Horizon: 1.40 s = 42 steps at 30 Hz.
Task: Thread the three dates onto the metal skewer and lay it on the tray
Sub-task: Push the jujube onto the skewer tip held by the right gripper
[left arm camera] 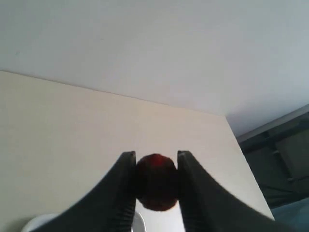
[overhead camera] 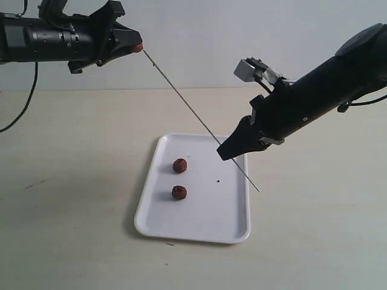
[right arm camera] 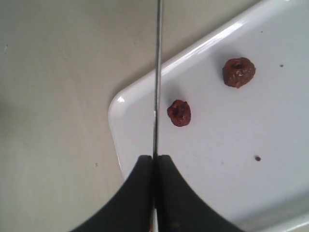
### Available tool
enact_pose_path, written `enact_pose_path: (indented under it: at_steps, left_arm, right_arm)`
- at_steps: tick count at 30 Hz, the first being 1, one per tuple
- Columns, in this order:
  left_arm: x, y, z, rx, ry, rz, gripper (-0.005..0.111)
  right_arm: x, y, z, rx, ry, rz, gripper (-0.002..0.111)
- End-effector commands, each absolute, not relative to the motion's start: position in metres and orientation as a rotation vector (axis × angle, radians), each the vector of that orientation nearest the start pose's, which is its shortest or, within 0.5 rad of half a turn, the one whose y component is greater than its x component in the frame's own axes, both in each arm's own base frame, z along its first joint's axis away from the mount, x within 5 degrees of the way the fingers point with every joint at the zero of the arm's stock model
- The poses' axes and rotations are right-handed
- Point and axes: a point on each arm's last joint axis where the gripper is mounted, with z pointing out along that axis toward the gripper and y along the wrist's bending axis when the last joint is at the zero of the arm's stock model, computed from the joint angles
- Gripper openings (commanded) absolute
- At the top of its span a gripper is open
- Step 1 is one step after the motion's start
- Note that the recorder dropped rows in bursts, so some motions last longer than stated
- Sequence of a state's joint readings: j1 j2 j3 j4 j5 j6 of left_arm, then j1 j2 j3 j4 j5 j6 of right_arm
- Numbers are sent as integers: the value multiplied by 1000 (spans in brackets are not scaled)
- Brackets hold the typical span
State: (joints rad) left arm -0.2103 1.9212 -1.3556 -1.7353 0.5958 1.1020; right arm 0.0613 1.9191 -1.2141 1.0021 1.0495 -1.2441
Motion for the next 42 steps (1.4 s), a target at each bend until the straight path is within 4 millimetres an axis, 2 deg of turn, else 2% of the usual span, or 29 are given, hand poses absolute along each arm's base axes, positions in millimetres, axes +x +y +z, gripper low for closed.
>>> enact_pose_path:
  at_steps: [1,31,38,42]
  left_arm:
    - [415,-141,261,-51,2025,-1168,29]
    - [414,-143,262,-30,2021,-1198,29]
    - [417,-145,274,-9,1985,-1218,29]
    - [417,-145,274,-7,1985,-1221,29]
  right_arm:
    - [358,88,188,-908,2385,1015,0]
    - [360,87,187,-891,2386,982,0]
    - [360,87,187,-890,2386,980,0]
    - [361,87,187,-884,2386,968,0]
